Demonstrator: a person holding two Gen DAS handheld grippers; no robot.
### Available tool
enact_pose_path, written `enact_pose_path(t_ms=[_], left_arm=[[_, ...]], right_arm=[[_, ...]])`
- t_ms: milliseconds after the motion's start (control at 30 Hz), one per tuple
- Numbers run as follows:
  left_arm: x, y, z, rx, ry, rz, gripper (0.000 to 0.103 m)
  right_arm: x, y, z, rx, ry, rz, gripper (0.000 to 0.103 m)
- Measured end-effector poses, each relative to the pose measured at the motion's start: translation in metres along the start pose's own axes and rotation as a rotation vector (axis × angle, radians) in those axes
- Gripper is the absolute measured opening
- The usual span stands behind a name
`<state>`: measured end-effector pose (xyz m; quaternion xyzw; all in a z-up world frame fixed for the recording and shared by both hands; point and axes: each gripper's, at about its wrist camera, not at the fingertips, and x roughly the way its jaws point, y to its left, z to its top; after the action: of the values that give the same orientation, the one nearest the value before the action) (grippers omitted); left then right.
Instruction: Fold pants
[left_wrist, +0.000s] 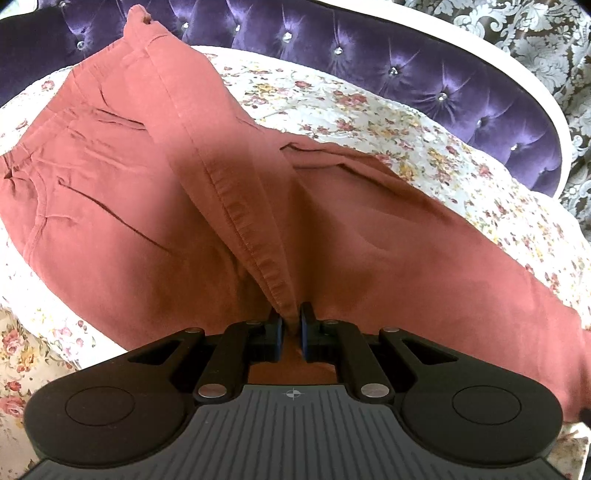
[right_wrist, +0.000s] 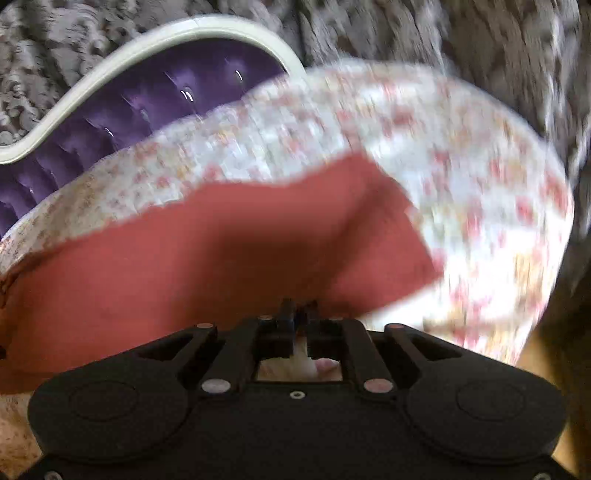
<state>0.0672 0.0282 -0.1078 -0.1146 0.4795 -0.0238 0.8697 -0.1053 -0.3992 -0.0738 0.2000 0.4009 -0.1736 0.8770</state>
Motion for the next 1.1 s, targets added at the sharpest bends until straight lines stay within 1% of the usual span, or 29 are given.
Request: enact_pose_path(t_ms=[67,167,200,267,367,400,467,500,533,567,667,700,767,833,900,967,1000,1067,1100], left_arm=[[-0.001,0.001,0.001,0.005,0.003,-0.004,0.009],[0.000,0.002,-0.001,0.001,0.002,-0.008,0.009],[0.000,0.001,-0.001,0.003,-0.001,-0.008,0.009],[0.000,0.000,-0.004,0.012,-0.003,-0.005,0.009],[-0.005,-0.002,-0.007,0.030,0.005,-0.004,0.011],[-0.008,-0.002,-0.007,0.034,0.012,-0.004,0.011],[-0.016,0.000,-0.006,0.049,0.009,-0.013,0.012],[-0.020,0.001,-0.006,0.057,0.004,-0.015,0.018],[-0.026,0.003,-0.005,0.066,-0.003,-0.014,0.024],[-0.032,0.005,-0.005,0.078,-0.014,-0.014,0.025],[-0.050,0.019,0.001,0.116,-0.059,0.019,0.025],[-0.052,0.024,0.005,0.116,-0.068,0.036,0.025],[-0.056,0.043,0.017,0.099,-0.086,0.060,0.025],[-0.056,0.067,0.034,0.064,-0.092,0.103,0.025],[-0.055,0.090,0.052,0.035,-0.120,0.147,0.025],[-0.049,0.112,0.073,0.021,-0.131,0.204,0.025],[-0.044,0.123,0.083,0.009,-0.131,0.224,0.025],[-0.032,0.146,0.104,-0.022,-0.111,0.238,0.025],[-0.027,0.155,0.111,-0.036,-0.103,0.237,0.025]], right_arm=[[-0.008,-0.007,0.001,0.044,-0.012,0.002,0.031],[-0.023,-0.012,0.010,0.043,-0.062,-0.036,0.032],[-0.026,-0.011,0.012,0.039,-0.084,-0.050,0.037],[-0.026,-0.009,0.016,0.018,-0.104,-0.074,0.037],[-0.024,0.004,0.021,-0.009,-0.114,-0.072,0.037],[-0.024,0.014,0.022,-0.038,-0.122,-0.083,0.037],[-0.022,0.032,0.022,-0.089,-0.138,-0.063,0.038],[-0.022,0.044,0.023,-0.114,-0.140,-0.031,0.043],[-0.021,0.055,0.025,-0.135,-0.139,0.001,0.045],[-0.019,0.068,0.027,-0.160,-0.138,0.033,0.050],[-0.012,0.118,0.030,-0.269,-0.134,0.165,0.051],[-0.010,0.142,0.031,-0.314,-0.126,0.229,0.051],[-0.007,0.181,0.028,-0.388,-0.112,0.342,0.052],[-0.002,0.230,0.024,-0.467,-0.096,0.469,0.055],[0.003,0.279,0.020,-0.542,-0.077,0.588,0.057],[0.009,0.321,0.016,-0.601,-0.073,0.663,0.059],[0.012,0.343,0.014,-0.633,-0.072,0.699,0.063],[0.018,0.386,0.013,-0.694,-0.075,0.754,0.070],[0.022,0.407,0.013,-0.721,-0.077,0.773,0.070]])
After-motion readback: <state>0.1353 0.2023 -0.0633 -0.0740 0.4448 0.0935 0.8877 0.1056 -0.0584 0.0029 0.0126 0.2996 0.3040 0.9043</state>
